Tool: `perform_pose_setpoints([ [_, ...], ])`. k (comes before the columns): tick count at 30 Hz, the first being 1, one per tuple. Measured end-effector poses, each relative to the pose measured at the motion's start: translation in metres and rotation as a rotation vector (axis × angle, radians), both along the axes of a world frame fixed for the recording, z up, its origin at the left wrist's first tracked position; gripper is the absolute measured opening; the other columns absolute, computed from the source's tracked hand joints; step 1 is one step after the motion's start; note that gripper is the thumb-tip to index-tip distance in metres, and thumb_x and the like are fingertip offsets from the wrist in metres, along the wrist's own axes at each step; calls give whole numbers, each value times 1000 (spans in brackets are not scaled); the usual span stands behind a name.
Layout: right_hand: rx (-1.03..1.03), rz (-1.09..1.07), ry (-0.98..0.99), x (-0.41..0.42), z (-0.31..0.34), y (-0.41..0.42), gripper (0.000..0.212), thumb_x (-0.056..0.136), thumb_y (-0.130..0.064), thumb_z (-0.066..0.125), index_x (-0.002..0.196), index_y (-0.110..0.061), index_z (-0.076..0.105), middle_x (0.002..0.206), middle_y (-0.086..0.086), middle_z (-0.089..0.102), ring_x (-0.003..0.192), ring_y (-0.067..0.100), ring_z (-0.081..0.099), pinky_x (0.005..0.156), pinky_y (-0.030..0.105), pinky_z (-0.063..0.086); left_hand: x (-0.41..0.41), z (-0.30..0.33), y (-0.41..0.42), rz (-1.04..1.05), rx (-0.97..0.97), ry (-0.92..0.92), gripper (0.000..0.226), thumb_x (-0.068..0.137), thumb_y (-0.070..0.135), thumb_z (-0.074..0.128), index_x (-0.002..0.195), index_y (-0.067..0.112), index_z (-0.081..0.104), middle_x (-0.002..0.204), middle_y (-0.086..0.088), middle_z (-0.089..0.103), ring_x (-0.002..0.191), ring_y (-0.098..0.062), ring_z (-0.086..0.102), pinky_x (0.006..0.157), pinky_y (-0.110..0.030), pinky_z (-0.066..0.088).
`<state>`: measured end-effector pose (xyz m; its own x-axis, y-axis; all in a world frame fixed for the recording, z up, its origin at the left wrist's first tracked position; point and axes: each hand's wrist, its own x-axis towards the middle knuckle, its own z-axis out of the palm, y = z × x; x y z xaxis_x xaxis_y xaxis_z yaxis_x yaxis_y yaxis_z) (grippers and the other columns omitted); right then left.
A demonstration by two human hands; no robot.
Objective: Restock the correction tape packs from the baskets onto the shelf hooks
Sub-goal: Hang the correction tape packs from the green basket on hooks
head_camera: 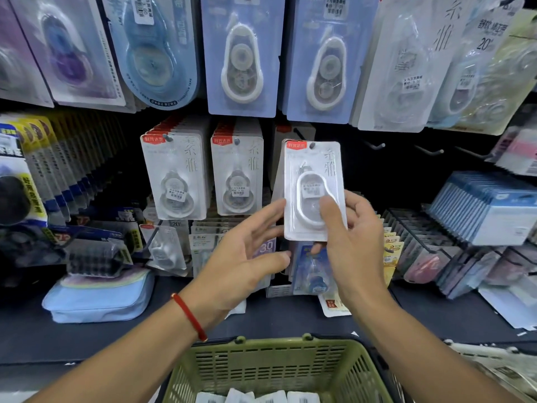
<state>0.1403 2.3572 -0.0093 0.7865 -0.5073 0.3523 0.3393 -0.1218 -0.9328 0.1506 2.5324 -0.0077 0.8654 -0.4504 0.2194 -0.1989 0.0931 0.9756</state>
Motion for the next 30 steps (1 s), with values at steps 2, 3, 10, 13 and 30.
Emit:
perform_pose_setpoints([
  [2,-51,9,37,4,0,-4,34,98,-45,68,123,-21,65,97,-1,79,58,25,70,56,45,60,2,-1,0,18,58,-58,76,82,6,69,152,29,49,150,15,58,138,2,52,118,-39,45],
  [3,-136,14,92,7,-2,-9,32,101,-44,66,125,-23,65,101,-3,79,67,24,73,63,47,62,5,-2,2,68,123,-112,72,86,3,69,150,31,50,148,18,58,137,6,51,118,-35,44],
  [10,-1107,-158,11,22,-19,-26,56,101,-20,65,153,-12,47,156,9,43,141,28,46,112,44,45,45,-15,25,465,715,-669,72,87,1,67,153,22,49,172,6,21,159,-16,15,120,-14,8],
  [13,-1341,-78,-34,45,-14,-22,57,98,-17,68,151,-10,51,167,13,34,146,32,42,114,47,41,54,-24,28,434,823,-702,82,87,6,68,160,27,38,175,10,0,161,-15,2,117,-28,24],
  [30,-1240,-15,-19,59,-39,-17,37,93,-9,60,130,-6,64,136,9,62,116,30,64,91,48,55,37,-56,57,218,986,-746,66,85,5,63,149,14,53,172,-7,24,157,-30,24,122,-48,36],
])
